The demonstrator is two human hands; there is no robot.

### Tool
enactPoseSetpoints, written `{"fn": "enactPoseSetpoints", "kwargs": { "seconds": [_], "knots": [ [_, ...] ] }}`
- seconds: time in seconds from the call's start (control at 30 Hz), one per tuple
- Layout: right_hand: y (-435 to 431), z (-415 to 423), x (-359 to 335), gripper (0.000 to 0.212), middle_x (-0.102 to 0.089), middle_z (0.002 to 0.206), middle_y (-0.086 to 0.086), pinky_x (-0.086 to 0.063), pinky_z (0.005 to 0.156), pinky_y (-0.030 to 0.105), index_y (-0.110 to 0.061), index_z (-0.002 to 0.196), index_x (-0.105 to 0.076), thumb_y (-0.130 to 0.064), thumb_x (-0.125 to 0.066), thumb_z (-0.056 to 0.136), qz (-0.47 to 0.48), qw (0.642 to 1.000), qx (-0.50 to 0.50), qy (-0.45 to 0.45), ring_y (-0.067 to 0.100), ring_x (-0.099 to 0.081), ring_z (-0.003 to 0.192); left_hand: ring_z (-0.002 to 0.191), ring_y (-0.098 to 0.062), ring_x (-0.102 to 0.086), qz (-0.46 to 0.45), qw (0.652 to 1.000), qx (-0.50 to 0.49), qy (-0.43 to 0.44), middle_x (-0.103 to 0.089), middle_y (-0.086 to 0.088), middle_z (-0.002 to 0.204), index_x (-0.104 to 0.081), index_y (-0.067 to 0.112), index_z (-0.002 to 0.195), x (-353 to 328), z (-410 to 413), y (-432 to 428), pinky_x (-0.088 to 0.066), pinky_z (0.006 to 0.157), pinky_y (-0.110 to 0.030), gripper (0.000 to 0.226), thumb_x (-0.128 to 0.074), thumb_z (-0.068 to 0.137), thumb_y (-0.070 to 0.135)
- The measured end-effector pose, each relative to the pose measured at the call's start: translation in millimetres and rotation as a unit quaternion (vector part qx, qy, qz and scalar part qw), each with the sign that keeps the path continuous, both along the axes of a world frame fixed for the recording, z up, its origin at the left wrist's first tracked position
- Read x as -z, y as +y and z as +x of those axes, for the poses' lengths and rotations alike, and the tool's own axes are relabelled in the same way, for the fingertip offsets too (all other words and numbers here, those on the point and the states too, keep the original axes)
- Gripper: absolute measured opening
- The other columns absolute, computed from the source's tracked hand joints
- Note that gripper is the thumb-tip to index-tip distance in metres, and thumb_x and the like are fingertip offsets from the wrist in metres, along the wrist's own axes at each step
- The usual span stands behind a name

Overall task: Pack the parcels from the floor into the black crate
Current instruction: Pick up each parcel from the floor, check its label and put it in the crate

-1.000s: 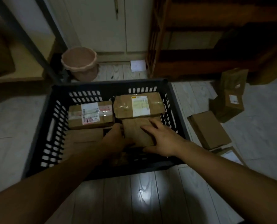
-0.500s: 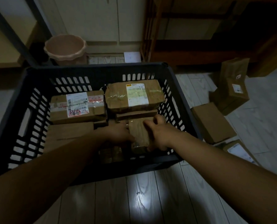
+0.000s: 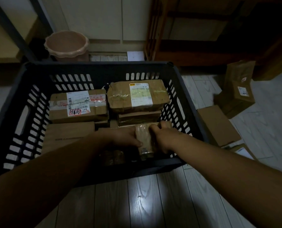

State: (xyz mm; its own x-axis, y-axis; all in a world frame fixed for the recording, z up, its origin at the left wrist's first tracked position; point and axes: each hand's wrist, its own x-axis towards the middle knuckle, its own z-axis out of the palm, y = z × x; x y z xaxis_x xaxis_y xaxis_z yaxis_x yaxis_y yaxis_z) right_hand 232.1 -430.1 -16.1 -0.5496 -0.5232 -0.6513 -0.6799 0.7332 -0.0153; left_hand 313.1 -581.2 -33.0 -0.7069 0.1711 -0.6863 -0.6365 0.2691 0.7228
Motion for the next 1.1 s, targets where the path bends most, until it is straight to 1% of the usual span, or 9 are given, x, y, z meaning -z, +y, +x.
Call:
{"fn": "enactPoseSetpoints", "kwargs": {
  "seconds": [0.1, 0.2, 0.27, 0.47, 0.6, 0.77, 0.93, 1.03, 1.1],
  "knots": [
    [1.2, 1.4, -2.4, 0.086, -0.013, 0.148, 0.013, -0.032, 0.109, 0.049, -0.026, 0.145, -0.015, -0.02, -0.071, 0.08, 0.002, 1.0, -0.002, 0.012, 0.041, -0.015, 0.136, 0.111, -0.017, -0.054, -0.039, 0.999, 0.004, 0.01, -0.054, -0.007, 0.13, -0.032, 0.02, 0.139, 0.0, 0.8, -1.6, -0.05, 0.08, -0.02, 0.056, -0.055, 0.091, 0.002],
    [2.5, 1.1, -2.8, 0.085, -0.017, 0.149, 0.012, -0.032, 0.109, 0.048, -0.027, 0.145, -0.018, -0.024, -0.072, 0.079, -0.014, 1.0, 0.005, 0.009, 0.039, -0.014, 0.139, 0.119, -0.018, -0.053, -0.076, 0.997, 0.006, 0.011, -0.053, -0.003, 0.134, -0.034, 0.027, 0.139, 4.2, 3.0, -8.0, -0.045, 0.101, -0.035, 0.063, -0.065, 0.086, 0.018],
    [1.6, 0.5, -3.9, 0.083, -0.019, 0.148, 0.011, -0.033, 0.106, 0.047, -0.028, 0.145, -0.021, -0.026, -0.072, 0.079, -0.022, 1.0, -0.001, 0.02, 0.037, -0.019, 0.137, 0.123, -0.019, -0.05, -0.106, 0.994, 0.01, 0.012, -0.05, -0.003, 0.138, -0.034, 0.025, 0.141, 3.9, 3.9, -9.9, -0.038, 0.108, -0.036, 0.069, -0.069, 0.082, 0.028],
    [1.4, 1.4, -11.4, 0.08, -0.028, 0.143, 0.01, -0.033, 0.102, 0.042, -0.025, 0.142, -0.028, -0.04, -0.072, 0.077, -0.053, 0.998, -0.011, 0.039, 0.033, -0.028, 0.131, 0.132, -0.022, -0.04, -0.204, 0.978, 0.033, 0.031, -0.036, -0.006, 0.148, -0.02, 0.021, 0.148, -6.3, -0.7, -5.4, -0.032, 0.103, -0.026, 0.07, -0.059, 0.091, 0.029],
    [4.3, 4.3, -33.5, 0.058, -0.035, 0.139, 0.01, -0.034, 0.101, 0.041, -0.02, 0.133, -0.038, -0.042, -0.061, 0.085, -0.116, 0.992, 0.001, 0.047, 0.029, -0.031, 0.129, 0.132, -0.024, -0.038, -0.241, 0.969, 0.028, 0.039, -0.036, -0.007, 0.148, -0.023, 0.022, 0.146, -34.5, 4.6, -7.4, -0.035, 0.109, -0.04, 0.072, -0.063, 0.086, 0.031],
    [8.2, 11.2, -146.5, 0.063, -0.037, 0.143, 0.01, -0.037, 0.102, 0.042, -0.023, 0.144, -0.03, -0.036, -0.058, 0.088, -0.108, 0.993, 0.031, -0.031, 0.03, -0.036, 0.128, 0.122, -0.026, -0.047, -0.269, 0.963, 0.001, 0.029, -0.044, -0.01, 0.137, -0.029, 0.021, 0.143, -151.6, 24.7, -18.9, -0.042, 0.102, -0.047, 0.069, -0.065, 0.084, 0.03],
    [21.2, 19.3, -301.2, 0.065, -0.037, 0.144, 0.009, -0.04, 0.101, 0.041, -0.025, 0.146, -0.027, -0.042, -0.055, 0.089, -0.109, 0.99, 0.068, -0.059, 0.029, -0.038, 0.127, 0.129, -0.016, -0.038, -0.265, 0.961, -0.056, 0.053, -0.037, 0.005, 0.139, -0.032, 0.02, 0.141, -326.6, 51.2, -9.6, -0.033, 0.107, -0.036, 0.062, -0.063, 0.087, 0.025],
    [38.2, 25.6, -399.4, 0.065, -0.041, 0.14, 0.011, -0.042, 0.1, 0.04, -0.027, 0.146, -0.028, -0.038, -0.056, 0.088, -0.113, 0.986, 0.098, -0.077, 0.028, -0.045, 0.122, 0.127, -0.023, -0.045, -0.263, 0.961, -0.072, 0.033, -0.045, -0.003, 0.139, -0.039, 0.022, 0.138, -416.0, 70.8, -1.8, -0.038, 0.107, -0.044, 0.069, -0.067, 0.079, 0.043],
    [52.0, 29.5, -459.8, 0.061, -0.046, 0.133, 0.011, -0.045, 0.096, 0.037, -0.027, 0.142, -0.034, -0.039, -0.057, 0.087, -0.123, 0.982, 0.115, -0.085, 0.028, -0.05, 0.116, 0.121, -0.015, -0.046, -0.257, 0.963, -0.076, 0.013, -0.049, 0.005, 0.13, -0.046, 0.024, 0.127, -483.0, 81.8, 12.1, -0.038, 0.106, -0.038, 0.057, -0.066, 0.079, 0.045]
  ]
}}
